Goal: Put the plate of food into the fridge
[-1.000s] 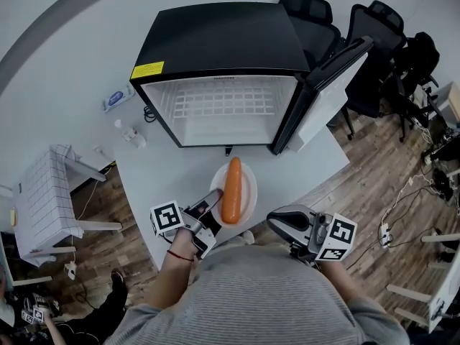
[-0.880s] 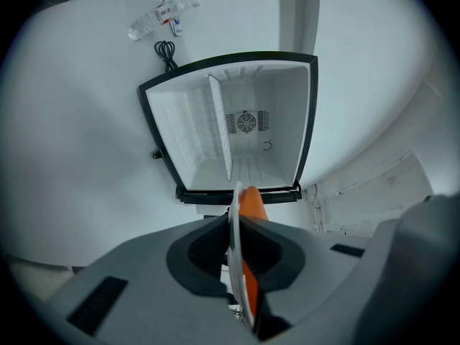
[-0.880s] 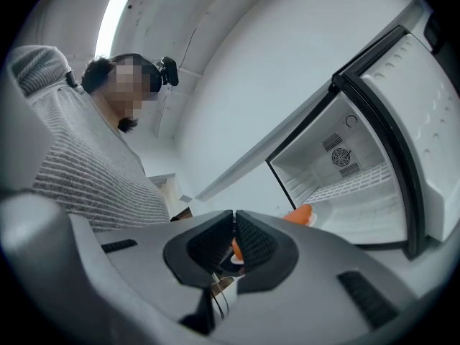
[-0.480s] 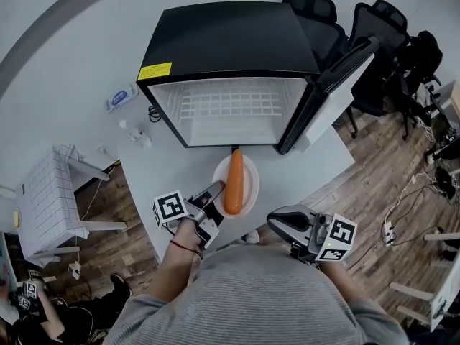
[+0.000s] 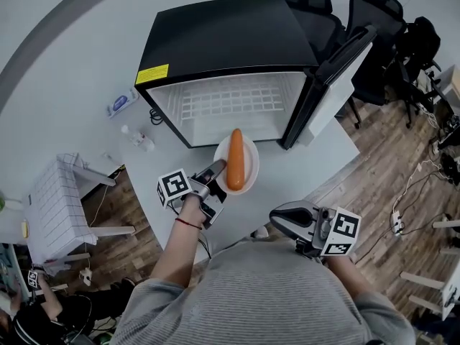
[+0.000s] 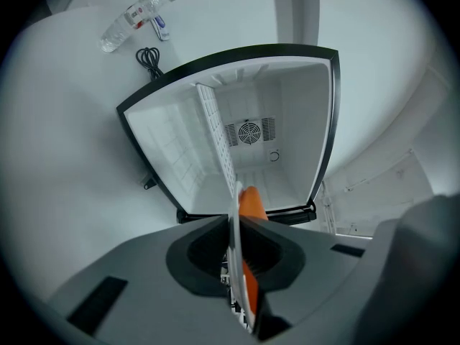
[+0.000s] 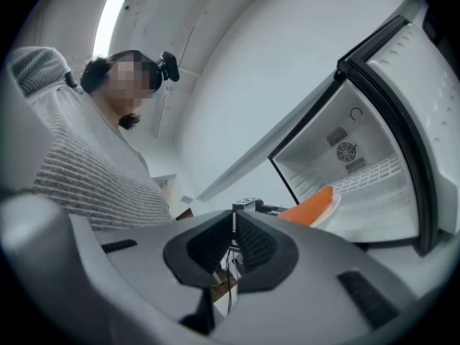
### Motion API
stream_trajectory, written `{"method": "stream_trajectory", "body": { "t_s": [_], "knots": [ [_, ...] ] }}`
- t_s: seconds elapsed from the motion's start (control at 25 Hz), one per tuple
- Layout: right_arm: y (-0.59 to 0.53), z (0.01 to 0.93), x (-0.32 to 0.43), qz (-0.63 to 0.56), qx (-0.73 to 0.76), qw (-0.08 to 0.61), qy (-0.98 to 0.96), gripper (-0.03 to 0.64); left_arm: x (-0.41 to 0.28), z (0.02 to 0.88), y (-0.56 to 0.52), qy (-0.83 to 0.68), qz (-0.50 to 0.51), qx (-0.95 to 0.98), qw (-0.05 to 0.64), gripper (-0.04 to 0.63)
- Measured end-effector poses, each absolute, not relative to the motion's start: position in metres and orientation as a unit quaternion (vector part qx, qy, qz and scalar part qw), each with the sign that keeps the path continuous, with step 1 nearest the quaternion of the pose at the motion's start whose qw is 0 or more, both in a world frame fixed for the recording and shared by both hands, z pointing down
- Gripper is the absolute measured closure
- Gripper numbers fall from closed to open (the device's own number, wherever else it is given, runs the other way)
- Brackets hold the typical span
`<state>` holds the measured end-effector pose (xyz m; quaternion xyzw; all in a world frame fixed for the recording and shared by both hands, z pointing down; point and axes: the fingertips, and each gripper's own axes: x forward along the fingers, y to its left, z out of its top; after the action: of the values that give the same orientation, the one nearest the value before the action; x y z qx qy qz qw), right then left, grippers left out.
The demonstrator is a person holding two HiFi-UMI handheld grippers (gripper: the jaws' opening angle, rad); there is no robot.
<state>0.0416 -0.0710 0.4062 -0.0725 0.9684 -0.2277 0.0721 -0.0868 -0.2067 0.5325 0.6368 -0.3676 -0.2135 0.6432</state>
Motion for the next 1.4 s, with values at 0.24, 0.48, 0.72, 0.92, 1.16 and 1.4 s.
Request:
{"method": "stream_trajectory", "body": {
  "t_s": [0.24,0.48,0.72,0.92,1.16,1.4],
  "knots": [
    [-0.074,0.408,0.046,-0.230,-0.083,0.071,0.967,0.601,-0.079,0.540,-0.237,-0.369,-0.206,0.635,0.647,0.561],
    [-0.078,0.411,0.053,-0.235,-0.099,0.073,0.964,0.601,-0.072,0.540,-0.272,-0.369,-0.206,0.637,0.645,0.561],
    [-0.082,0.412,0.058,-0.235,-0.108,0.074,0.963,0.601,-0.074,0.543,-0.296,-0.384,-0.203,0.635,0.638,0.561],
    [-0.083,0.412,0.058,-0.238,-0.108,0.072,0.963,0.601,-0.076,0.547,-0.306,-0.395,-0.198,0.633,0.635,0.561],
    [-0.088,0.414,0.059,-0.240,-0.109,0.073,0.962,0.601,-0.078,0.554,-0.317,-0.405,-0.199,0.626,0.636,0.561],
    [-0.091,0.415,0.063,-0.241,-0.112,0.074,0.961,0.601,-0.078,0.559,-0.324,-0.410,-0.200,0.620,0.638,0.561]
  ]
}}
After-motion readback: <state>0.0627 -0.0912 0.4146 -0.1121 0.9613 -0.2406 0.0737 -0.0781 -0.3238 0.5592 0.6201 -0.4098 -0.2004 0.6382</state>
